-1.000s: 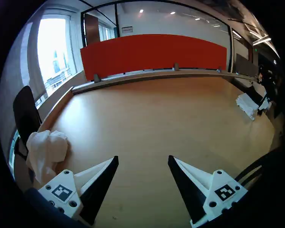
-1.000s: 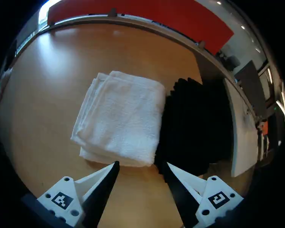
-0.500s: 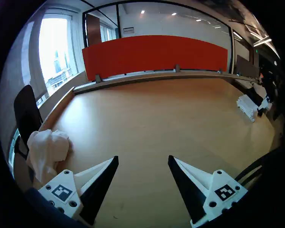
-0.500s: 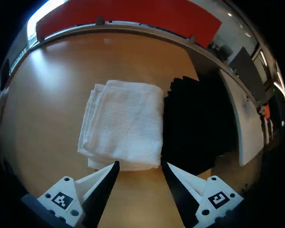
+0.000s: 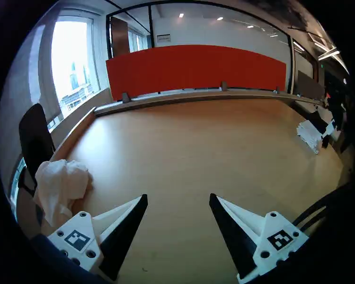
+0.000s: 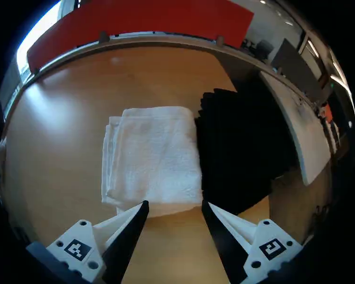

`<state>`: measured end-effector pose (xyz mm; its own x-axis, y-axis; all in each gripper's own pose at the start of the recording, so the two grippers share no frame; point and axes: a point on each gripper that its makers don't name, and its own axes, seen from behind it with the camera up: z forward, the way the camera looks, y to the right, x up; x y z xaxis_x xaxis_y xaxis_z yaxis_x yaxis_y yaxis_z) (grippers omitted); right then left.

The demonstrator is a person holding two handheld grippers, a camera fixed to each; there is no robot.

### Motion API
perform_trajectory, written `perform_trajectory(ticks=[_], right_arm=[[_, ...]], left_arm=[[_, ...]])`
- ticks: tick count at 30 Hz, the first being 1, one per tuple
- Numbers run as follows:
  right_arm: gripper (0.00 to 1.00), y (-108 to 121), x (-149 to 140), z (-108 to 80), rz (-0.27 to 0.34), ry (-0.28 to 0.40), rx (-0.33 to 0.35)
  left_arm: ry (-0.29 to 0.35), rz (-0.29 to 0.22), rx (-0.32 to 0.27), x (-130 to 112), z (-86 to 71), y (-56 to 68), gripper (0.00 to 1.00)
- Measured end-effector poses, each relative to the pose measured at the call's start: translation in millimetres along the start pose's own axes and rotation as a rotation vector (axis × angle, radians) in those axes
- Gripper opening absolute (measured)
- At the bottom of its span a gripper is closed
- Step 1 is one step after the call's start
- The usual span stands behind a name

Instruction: Fold towel

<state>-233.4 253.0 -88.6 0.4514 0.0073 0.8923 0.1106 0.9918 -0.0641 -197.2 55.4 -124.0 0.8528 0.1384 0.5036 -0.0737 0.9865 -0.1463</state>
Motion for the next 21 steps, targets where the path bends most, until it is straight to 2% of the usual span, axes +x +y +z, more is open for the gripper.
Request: perform_trajectory(ticks=[6,15,18,21], right_arm=[[0.86,-4,3,-2.0,0.077,0.013,0.005],[0.86,-6,7,-8.8,0.107,0.053,-0.009],[0.86,-9,16,-13.0,0.121,0.102,-0.015],[0.86,-12,30,-22.3,0.129,0.178,-0.024]], left_arm=[[0.001,-0.009,0.005,-1,-2.0,-0.7,0.97],[0.003,-0.021,0.008,-1,-3.3,-3.4,0.97],[0.004,-0.025,0.009,-1,-3.2,-4.4,0.97],[0.005,-0.028,0.010,0,-3.5,-5.1,0.97]])
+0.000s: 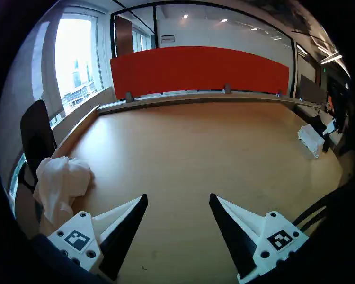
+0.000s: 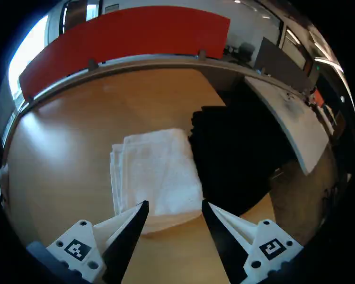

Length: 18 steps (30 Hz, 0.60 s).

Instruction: Fold towel

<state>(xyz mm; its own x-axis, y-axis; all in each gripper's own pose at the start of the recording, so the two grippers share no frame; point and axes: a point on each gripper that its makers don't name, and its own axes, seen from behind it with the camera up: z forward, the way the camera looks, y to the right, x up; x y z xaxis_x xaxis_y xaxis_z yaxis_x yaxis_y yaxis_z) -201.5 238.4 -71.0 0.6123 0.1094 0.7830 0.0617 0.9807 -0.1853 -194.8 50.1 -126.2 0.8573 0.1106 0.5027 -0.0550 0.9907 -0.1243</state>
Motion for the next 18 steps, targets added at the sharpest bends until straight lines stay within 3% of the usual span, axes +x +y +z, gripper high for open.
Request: perform_trajectory(ticks=[10,18], right_arm=[[0.86,-11,43,-25.4,-0.003,0.215,-0.034],[0.86,-22,65,-42.8,-0.036,0.329,-0.053]], left_arm=[[0.005,-0.005,-0.002,3,-0.5,-1.0,0.97],[0.004,-0.021,-0.003,3,0.8,-0.6,0.97]])
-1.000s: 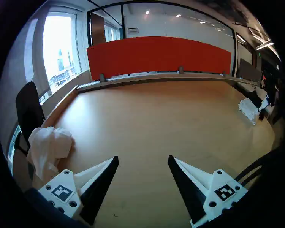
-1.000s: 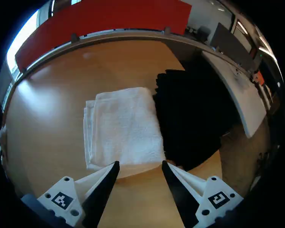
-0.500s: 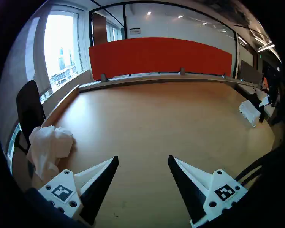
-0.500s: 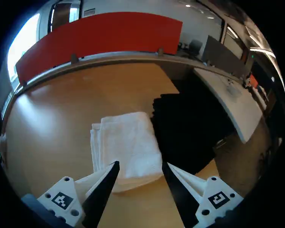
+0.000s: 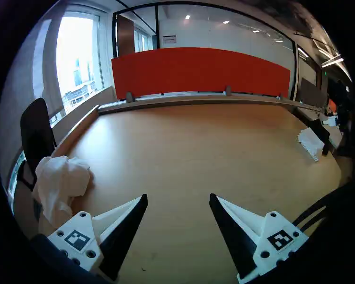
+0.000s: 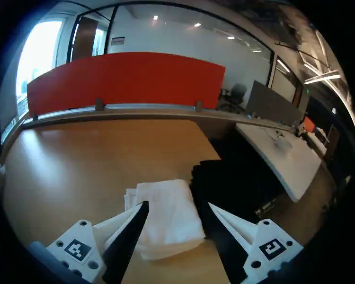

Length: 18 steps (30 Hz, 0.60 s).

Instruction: Fold towel

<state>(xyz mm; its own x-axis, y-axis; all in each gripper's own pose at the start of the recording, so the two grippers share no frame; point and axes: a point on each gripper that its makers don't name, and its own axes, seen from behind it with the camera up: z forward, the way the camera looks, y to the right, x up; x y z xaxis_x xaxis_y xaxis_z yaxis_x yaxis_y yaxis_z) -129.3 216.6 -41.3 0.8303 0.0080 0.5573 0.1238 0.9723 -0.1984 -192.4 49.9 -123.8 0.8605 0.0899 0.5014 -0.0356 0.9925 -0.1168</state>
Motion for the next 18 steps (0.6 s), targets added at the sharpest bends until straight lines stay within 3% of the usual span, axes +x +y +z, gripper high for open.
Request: perform_trajectory(ticks=[9,18], right_arm=[[0.86,-14,36,-10.2,0.035,0.152,0.022],[0.86,-31,93,-34.4,0.059,0.370,0.063]], left_arm=[[0.005,-0.006,0.003,3,1.8,-1.9,0.97],[0.005,-0.023,0.000,4,4.4,-2.5,0.97]])
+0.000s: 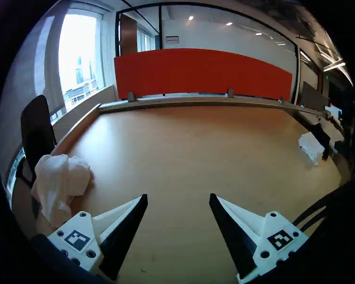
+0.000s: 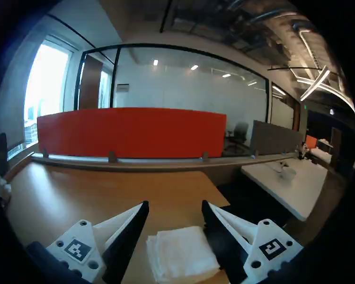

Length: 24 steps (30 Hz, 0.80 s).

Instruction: Fold towel

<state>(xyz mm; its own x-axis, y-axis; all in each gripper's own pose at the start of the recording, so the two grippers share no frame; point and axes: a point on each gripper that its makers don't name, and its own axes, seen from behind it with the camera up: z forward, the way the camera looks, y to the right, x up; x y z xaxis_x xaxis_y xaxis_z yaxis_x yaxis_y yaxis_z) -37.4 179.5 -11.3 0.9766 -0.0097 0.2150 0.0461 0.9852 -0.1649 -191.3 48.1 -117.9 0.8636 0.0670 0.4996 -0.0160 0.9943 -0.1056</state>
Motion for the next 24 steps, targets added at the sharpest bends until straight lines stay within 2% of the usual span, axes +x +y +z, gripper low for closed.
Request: perform_trajectory(ticks=[3,6,15,24], right_arm=[[0.86,-8,9,-0.3,-0.010,0.039,0.021],[0.86,-9,15,0.9,-0.019,0.060,0.011],[0.86,-29,26,3.4,-0.032,0.086,0.045],[0.86,-70,44,-3.8,-0.030,0.126,0.103]], left_arm=[[-0.001,0.001,0.000,0,1.1,-0.8,0.97],[0.003,0.002,0.001,2,0.9,-1.6,0.97],[0.010,-0.003,0.002,5,0.9,-5.4,0.97],[0.031,-0.007,0.011,14,2.1,-12.5,0.97]])
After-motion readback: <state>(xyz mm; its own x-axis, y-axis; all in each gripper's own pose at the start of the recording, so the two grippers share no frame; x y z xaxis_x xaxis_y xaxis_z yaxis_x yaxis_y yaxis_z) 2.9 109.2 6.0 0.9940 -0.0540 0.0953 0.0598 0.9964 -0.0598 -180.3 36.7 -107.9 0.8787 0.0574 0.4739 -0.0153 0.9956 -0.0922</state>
